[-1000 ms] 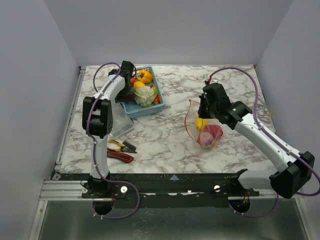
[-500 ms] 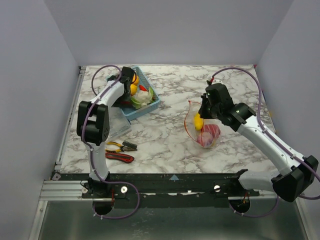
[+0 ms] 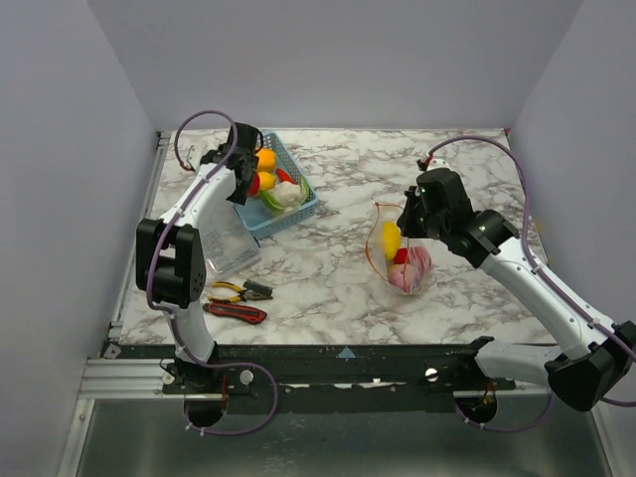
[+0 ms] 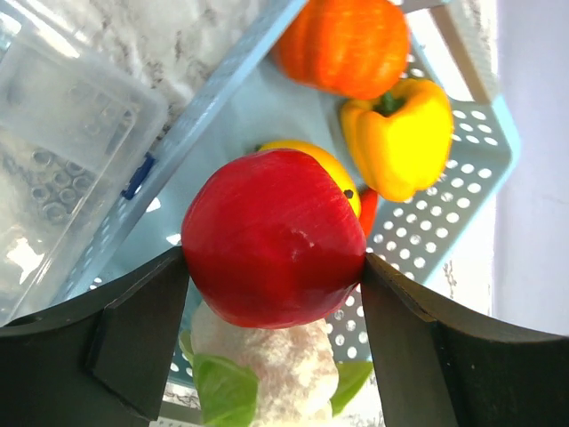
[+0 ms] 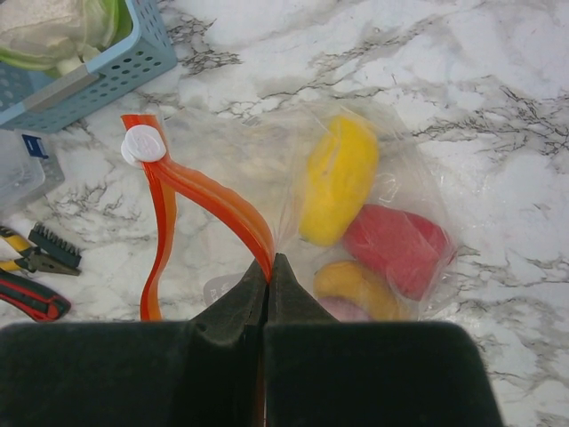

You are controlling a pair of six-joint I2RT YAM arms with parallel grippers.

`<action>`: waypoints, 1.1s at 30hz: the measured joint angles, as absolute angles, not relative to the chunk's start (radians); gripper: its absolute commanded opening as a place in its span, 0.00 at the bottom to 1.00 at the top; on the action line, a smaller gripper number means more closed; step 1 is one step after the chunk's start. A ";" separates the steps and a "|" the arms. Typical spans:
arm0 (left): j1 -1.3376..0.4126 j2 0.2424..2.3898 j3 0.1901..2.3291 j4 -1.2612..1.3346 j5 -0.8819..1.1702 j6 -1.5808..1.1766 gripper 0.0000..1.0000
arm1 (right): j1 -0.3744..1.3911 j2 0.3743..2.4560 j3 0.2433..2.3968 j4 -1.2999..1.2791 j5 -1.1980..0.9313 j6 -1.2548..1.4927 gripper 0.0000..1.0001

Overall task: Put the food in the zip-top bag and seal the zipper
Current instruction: Pick up the fake fruit from the bin, then place the fake fruit in the zipper food storage bag.

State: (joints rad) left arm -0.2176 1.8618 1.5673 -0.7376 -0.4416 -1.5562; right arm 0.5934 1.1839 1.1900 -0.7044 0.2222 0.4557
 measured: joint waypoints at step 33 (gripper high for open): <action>-0.708 1.156 0.828 0.576 0.820 -0.812 0.00 | 0.593 1.117 1.141 -0.689 0.177 0.529 0.00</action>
State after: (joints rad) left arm -0.7082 1.1561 0.8280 0.5758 0.8196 -0.8120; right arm 0.5934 1.1168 1.1412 -0.6891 0.1772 0.5293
